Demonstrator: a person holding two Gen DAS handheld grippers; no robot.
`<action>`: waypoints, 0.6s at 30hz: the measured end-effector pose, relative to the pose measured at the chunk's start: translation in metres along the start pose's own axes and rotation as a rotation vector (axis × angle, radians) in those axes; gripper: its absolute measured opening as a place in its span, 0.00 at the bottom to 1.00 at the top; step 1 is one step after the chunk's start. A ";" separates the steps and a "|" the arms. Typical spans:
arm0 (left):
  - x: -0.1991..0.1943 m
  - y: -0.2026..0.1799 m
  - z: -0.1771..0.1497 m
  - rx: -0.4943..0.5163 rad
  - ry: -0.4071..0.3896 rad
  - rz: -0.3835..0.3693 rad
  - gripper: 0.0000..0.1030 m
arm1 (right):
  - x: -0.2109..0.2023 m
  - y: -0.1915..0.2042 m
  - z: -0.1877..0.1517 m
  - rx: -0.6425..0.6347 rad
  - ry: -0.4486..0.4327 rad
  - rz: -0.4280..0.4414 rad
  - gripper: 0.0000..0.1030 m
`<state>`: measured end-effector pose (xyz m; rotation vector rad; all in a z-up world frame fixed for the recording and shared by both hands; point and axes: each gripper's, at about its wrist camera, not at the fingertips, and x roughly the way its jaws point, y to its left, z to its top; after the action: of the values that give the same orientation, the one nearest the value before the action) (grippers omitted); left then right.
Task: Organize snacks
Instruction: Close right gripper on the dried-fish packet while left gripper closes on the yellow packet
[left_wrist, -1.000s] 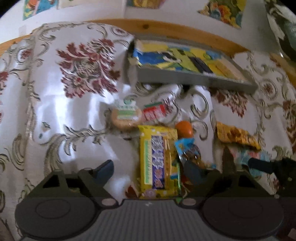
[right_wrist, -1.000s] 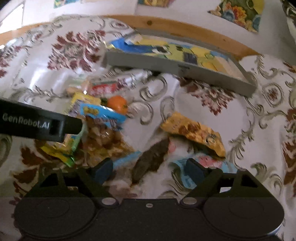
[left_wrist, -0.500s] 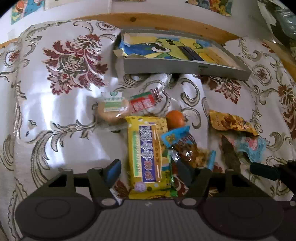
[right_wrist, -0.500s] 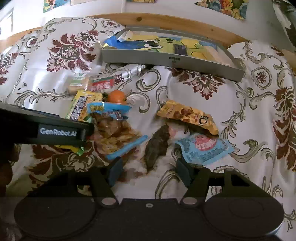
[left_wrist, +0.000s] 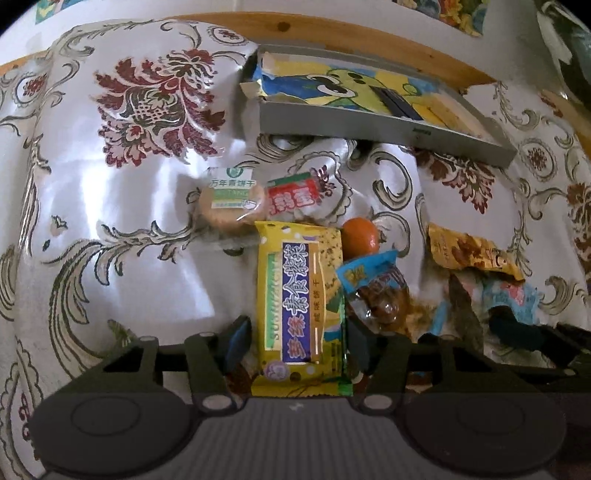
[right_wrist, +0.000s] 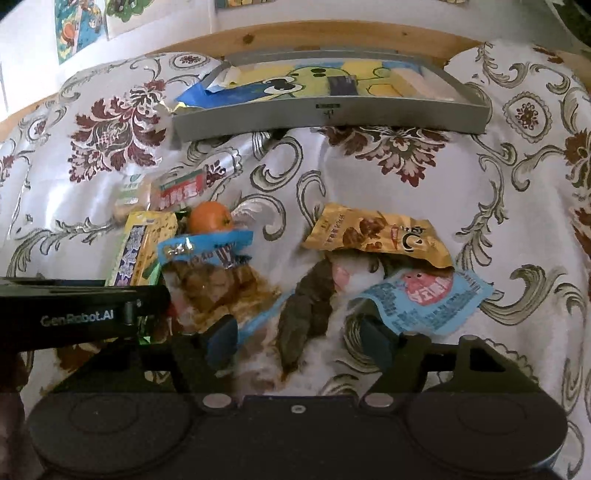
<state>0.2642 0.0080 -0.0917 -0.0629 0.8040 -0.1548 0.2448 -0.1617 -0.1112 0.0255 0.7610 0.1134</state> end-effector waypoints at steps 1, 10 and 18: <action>0.000 0.000 0.000 0.000 -0.002 -0.002 0.55 | 0.000 0.000 0.000 -0.004 -0.003 -0.005 0.68; -0.003 0.004 -0.003 -0.043 -0.003 -0.030 0.49 | -0.003 0.006 -0.002 -0.041 -0.012 -0.022 0.54; -0.010 0.003 -0.007 -0.080 0.005 -0.038 0.49 | -0.010 0.007 -0.003 -0.027 -0.005 -0.010 0.51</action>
<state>0.2530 0.0131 -0.0895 -0.1536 0.8142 -0.1590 0.2345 -0.1560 -0.1059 -0.0031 0.7548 0.1141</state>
